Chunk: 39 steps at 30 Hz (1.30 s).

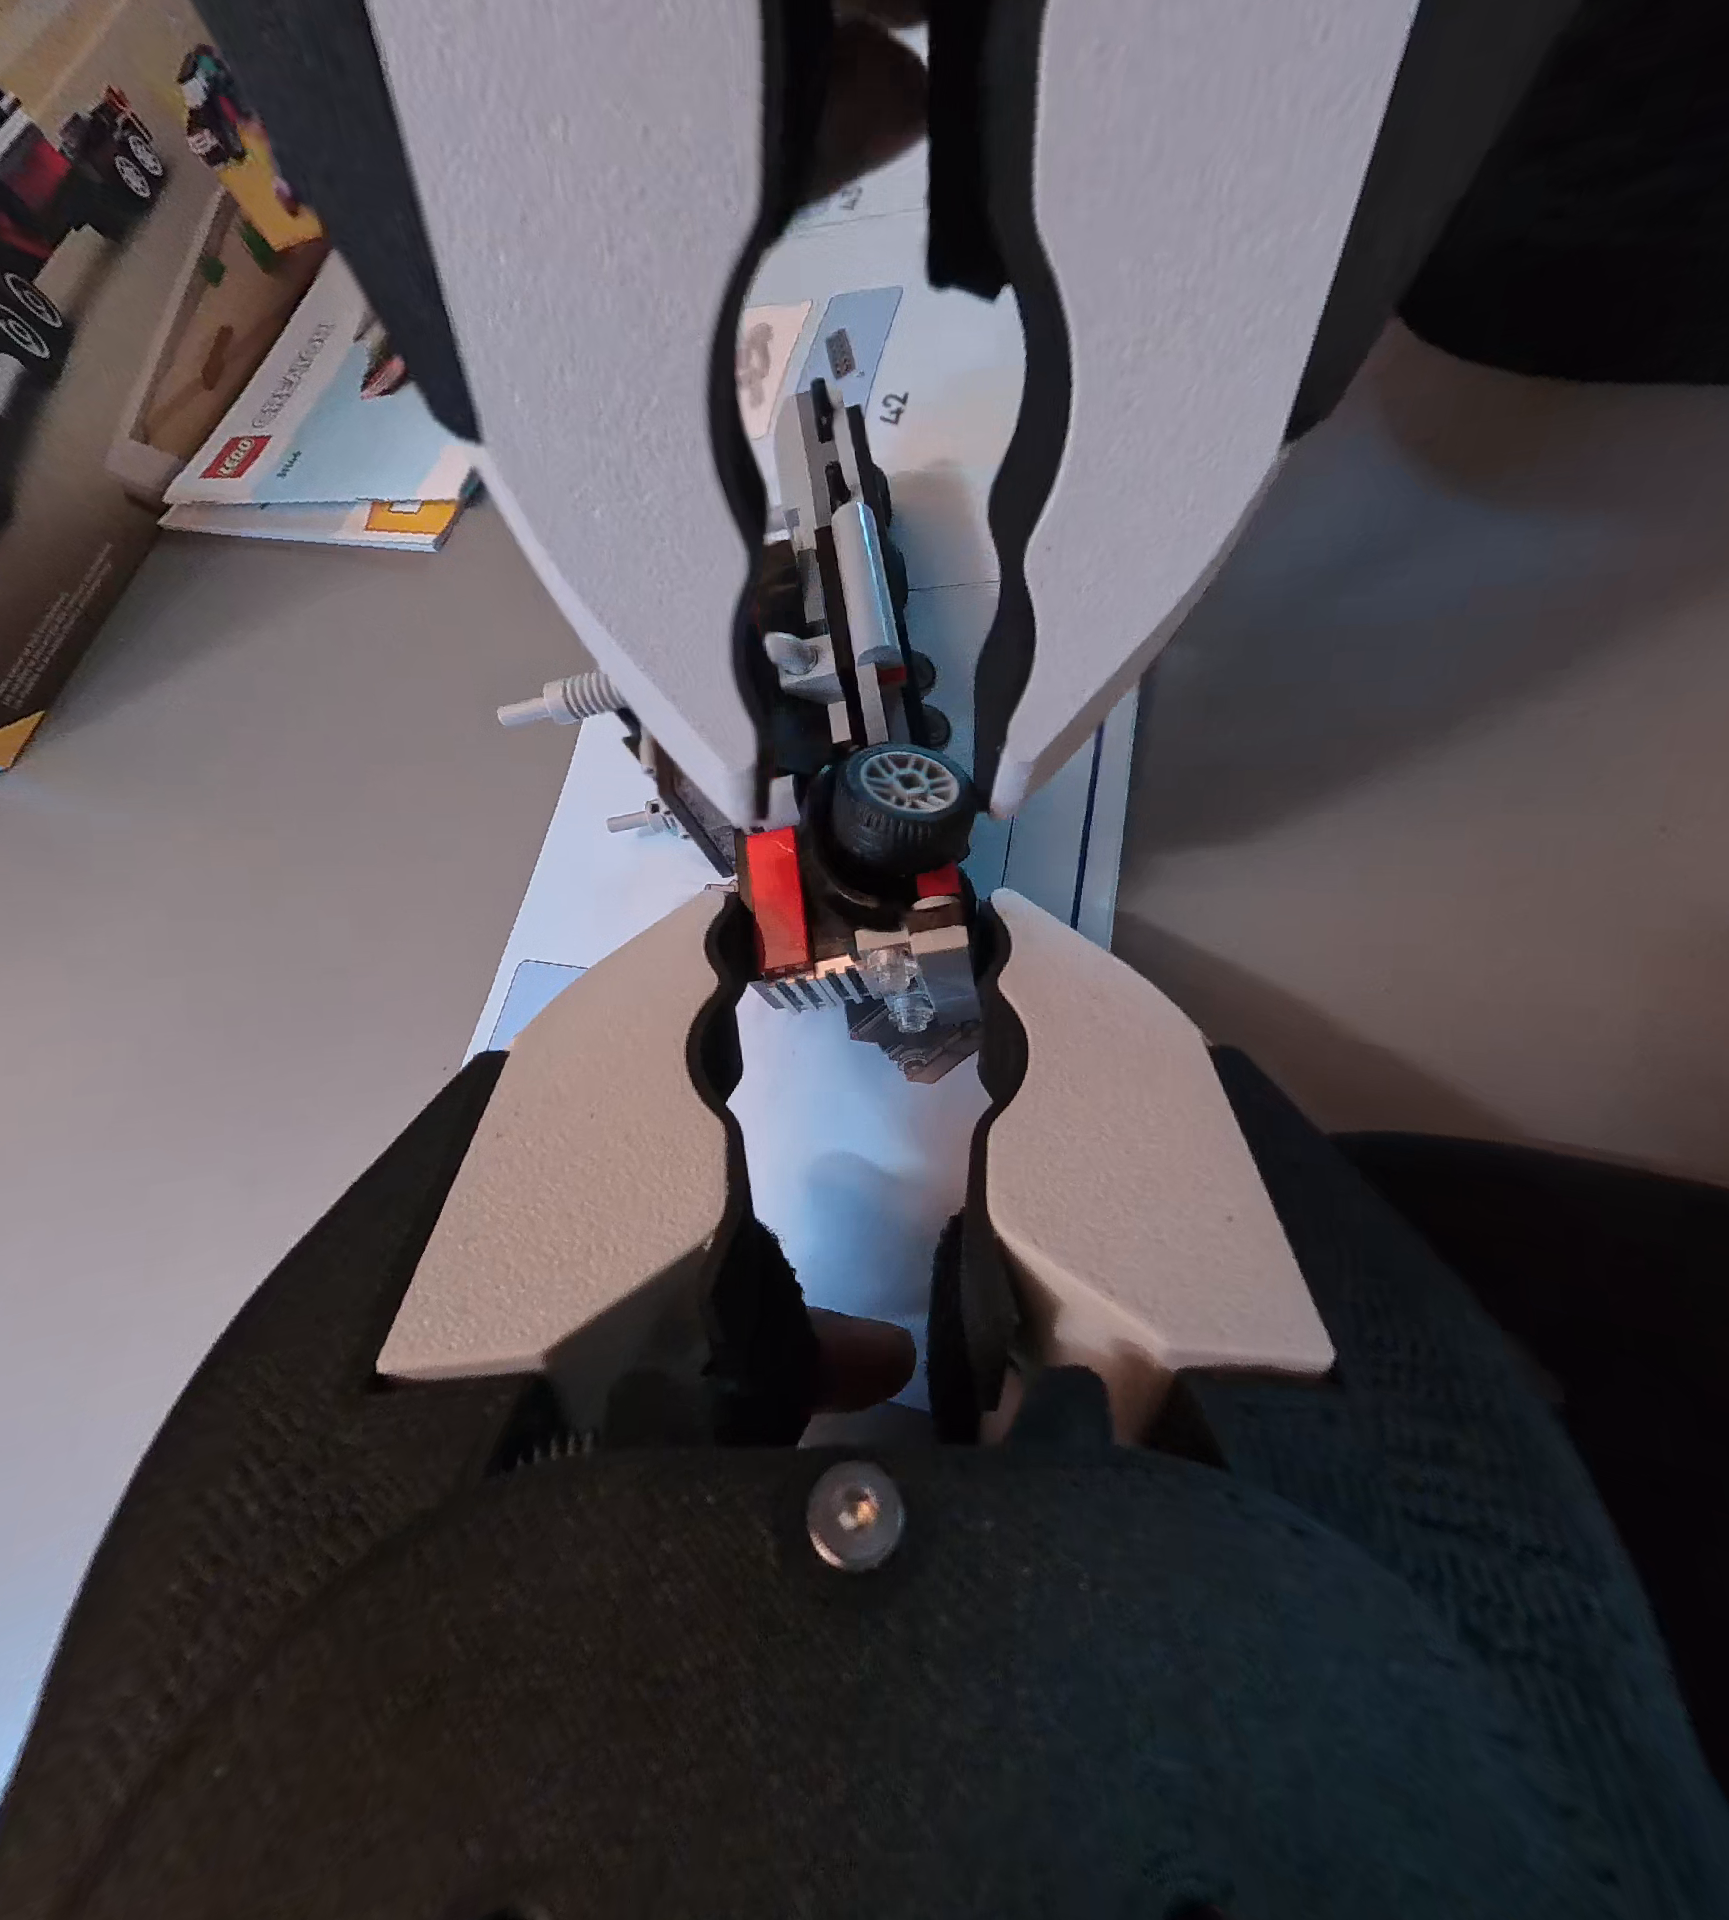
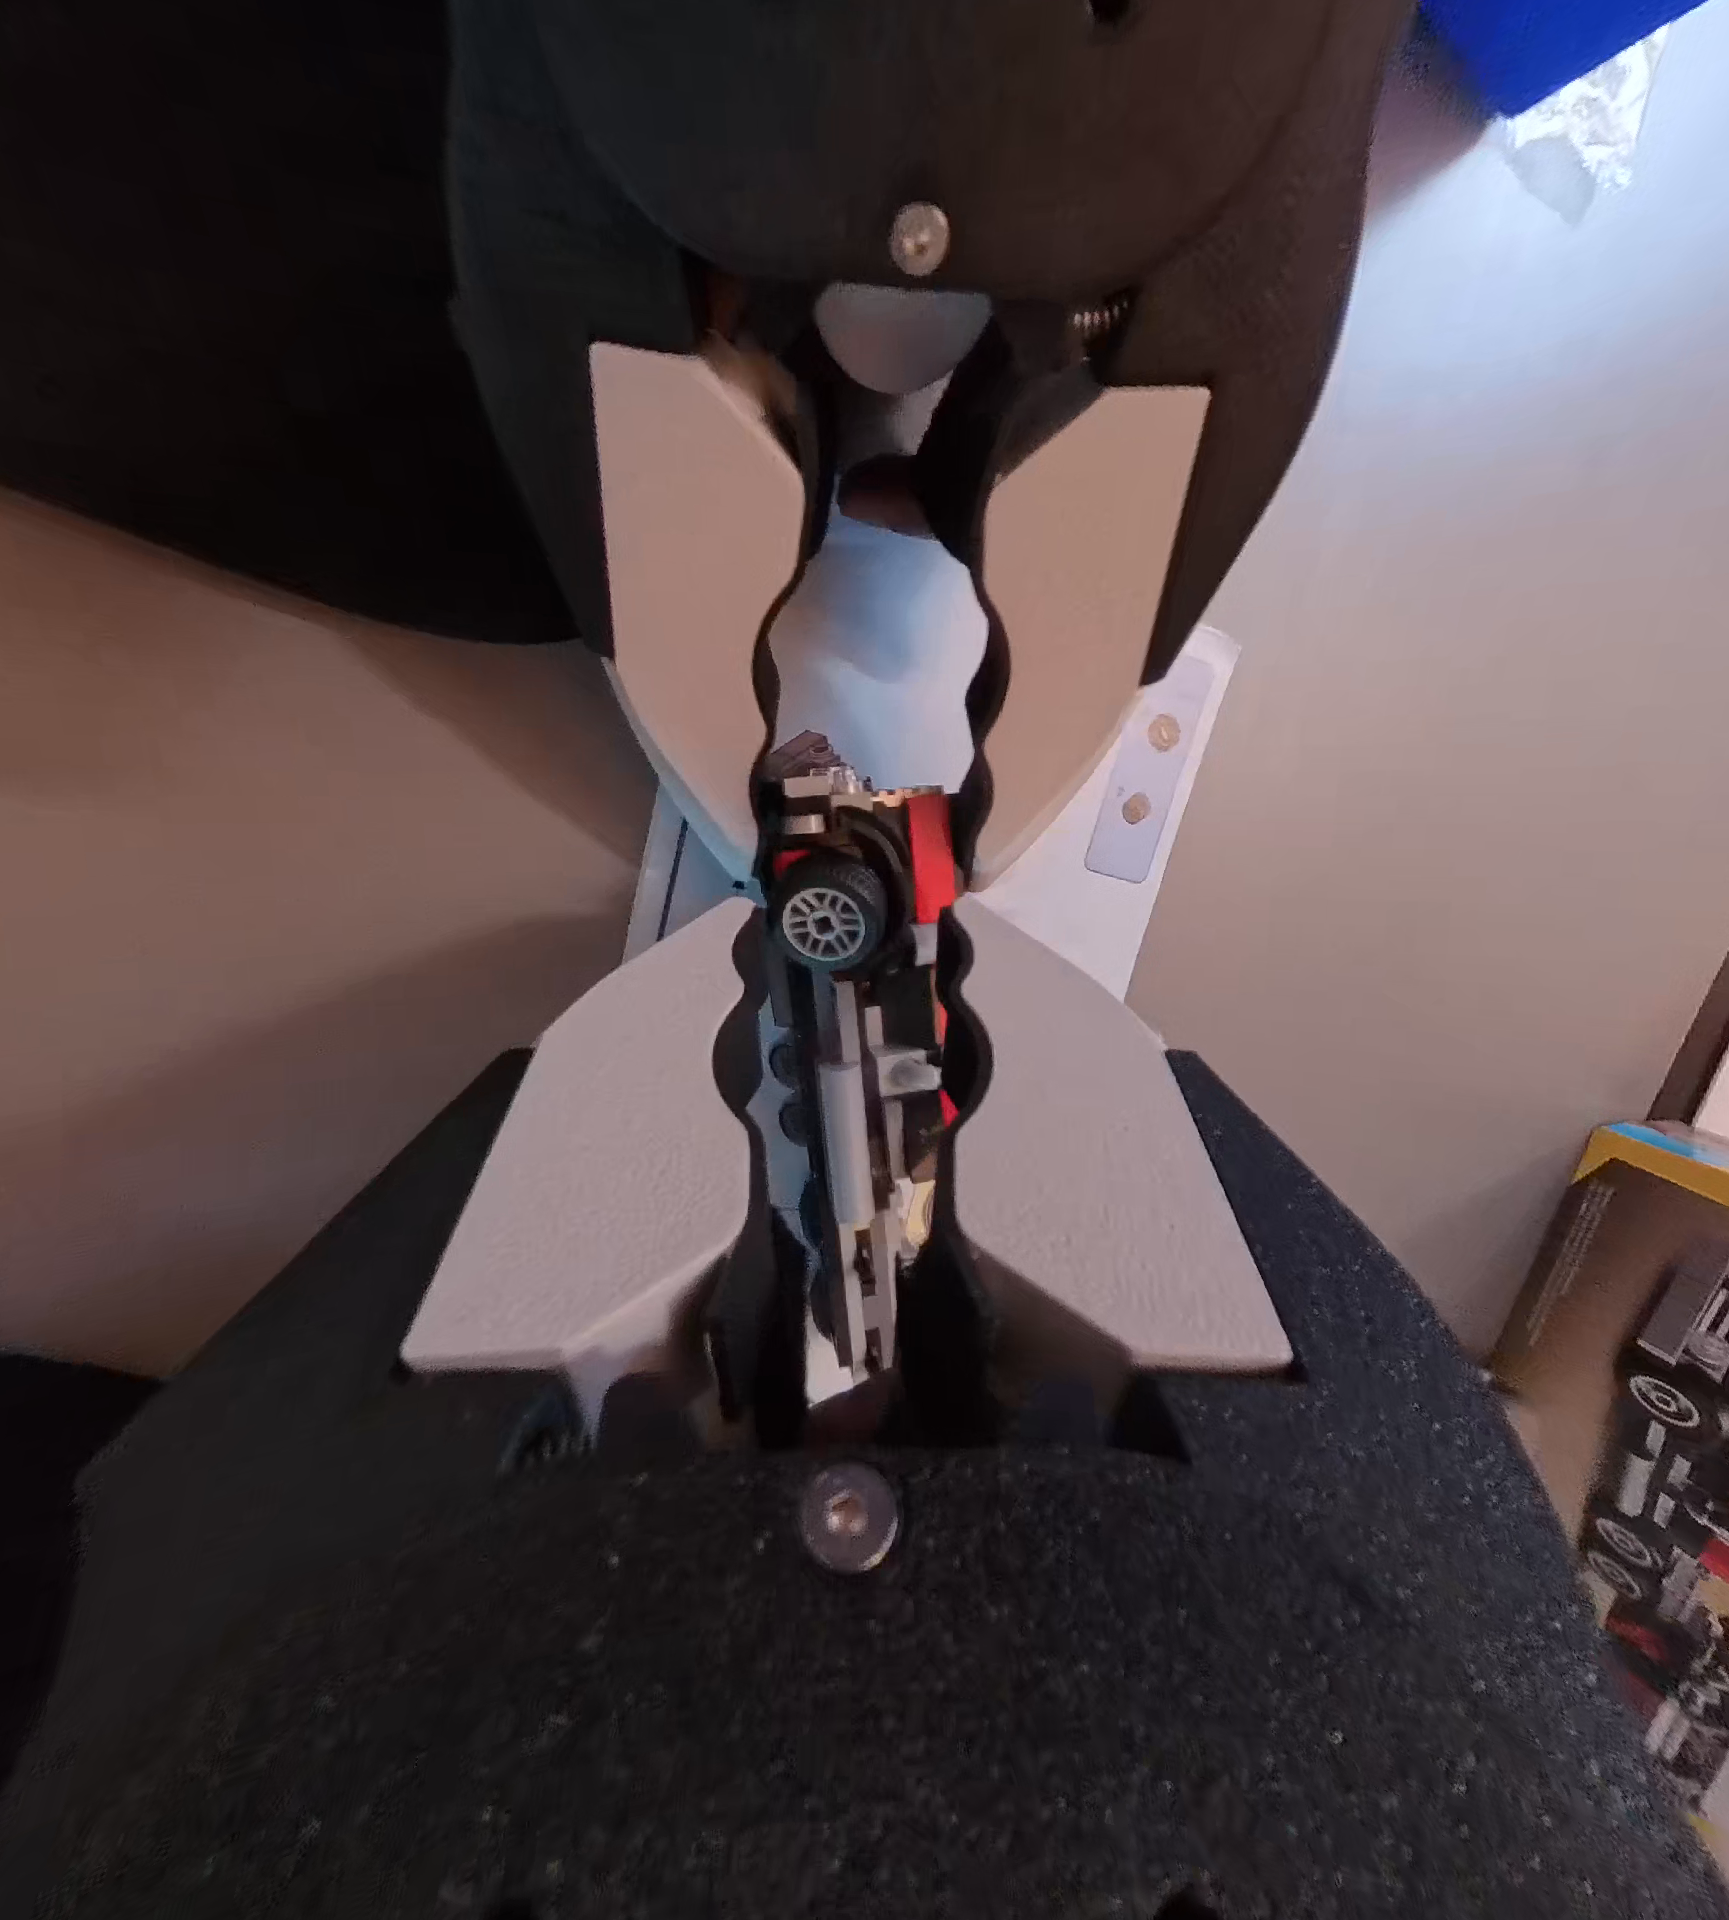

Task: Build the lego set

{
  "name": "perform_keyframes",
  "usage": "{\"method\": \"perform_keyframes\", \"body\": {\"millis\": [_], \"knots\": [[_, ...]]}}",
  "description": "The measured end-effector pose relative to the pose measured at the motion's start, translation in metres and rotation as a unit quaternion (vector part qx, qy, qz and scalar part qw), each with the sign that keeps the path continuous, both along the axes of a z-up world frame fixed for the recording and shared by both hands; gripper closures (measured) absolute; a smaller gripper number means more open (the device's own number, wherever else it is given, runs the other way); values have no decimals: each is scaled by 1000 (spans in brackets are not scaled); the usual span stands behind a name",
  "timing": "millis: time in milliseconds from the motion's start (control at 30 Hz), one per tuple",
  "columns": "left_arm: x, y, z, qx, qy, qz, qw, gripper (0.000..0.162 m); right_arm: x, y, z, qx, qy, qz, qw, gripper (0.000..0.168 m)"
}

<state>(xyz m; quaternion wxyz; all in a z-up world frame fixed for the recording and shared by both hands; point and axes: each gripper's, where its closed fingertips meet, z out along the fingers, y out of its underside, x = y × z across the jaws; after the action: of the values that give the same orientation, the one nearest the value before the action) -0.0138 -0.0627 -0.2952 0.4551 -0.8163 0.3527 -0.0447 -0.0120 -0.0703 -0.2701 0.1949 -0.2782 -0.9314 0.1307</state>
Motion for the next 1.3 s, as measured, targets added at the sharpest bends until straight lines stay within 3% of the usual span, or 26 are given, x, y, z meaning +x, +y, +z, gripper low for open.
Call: {"method": "perform_keyframes", "body": {"millis": [233, 333, 667, 900, 1133, 1300], "knots": [[0, 0, 0, -2, -1, 1, 1000, 119, -2, -1, 3, 1, 89, 32, 996, 137], [0, 0, 0, -3, -1, 2, 1000, 119, 0, -6, 8, -12, 115, 57, 992, 149], [0, 0, 0, -5, -2, 2, 1000, 119, 3, -8, 5, 5, 114, 86, 990, 159], [0, 0, 0, -3, -1, 2, 1000, 119, 4, -8, 5, -51, 108, 52, 991, 159], [0, 0, 0, -3, -4, 1, 1000, 120, 3, -12, 4, -75, 41, 28, 996, 161], [0, 0, 0, -4, -5, 0, 1000, 120, 3, -12, 5, -119, 69, 13, 990, 161]]}}
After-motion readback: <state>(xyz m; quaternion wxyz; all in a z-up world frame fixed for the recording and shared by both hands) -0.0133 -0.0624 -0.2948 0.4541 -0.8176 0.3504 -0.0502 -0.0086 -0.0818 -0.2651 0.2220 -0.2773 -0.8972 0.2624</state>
